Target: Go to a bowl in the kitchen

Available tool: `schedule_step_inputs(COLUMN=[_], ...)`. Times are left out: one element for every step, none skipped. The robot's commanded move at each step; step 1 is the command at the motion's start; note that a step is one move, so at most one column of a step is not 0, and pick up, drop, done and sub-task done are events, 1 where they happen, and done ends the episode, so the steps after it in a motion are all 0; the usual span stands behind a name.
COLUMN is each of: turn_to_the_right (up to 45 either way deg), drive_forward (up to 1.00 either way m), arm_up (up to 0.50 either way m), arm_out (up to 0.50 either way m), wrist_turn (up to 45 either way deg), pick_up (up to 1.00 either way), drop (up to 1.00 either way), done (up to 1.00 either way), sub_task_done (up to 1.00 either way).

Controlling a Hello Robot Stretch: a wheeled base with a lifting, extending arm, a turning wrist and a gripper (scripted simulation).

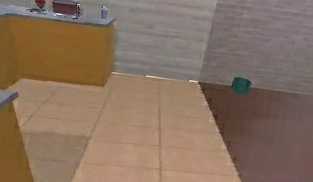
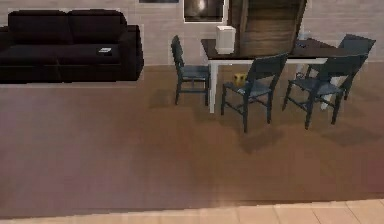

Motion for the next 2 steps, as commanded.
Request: schedule_step_inputs(turn_to_the_right=[0.0, -12.0], drive_forward=[1.0, 0.0], arm_up=[0.0, 0.0], arm_out=[0.0, 0.0], wrist_turn=[0.0, 0.0], pick_up=[0.0, 0.0], drop=[0.0, 0.0], done=[0.0, 0.0], sub_task_done=[0.0, 0.0])
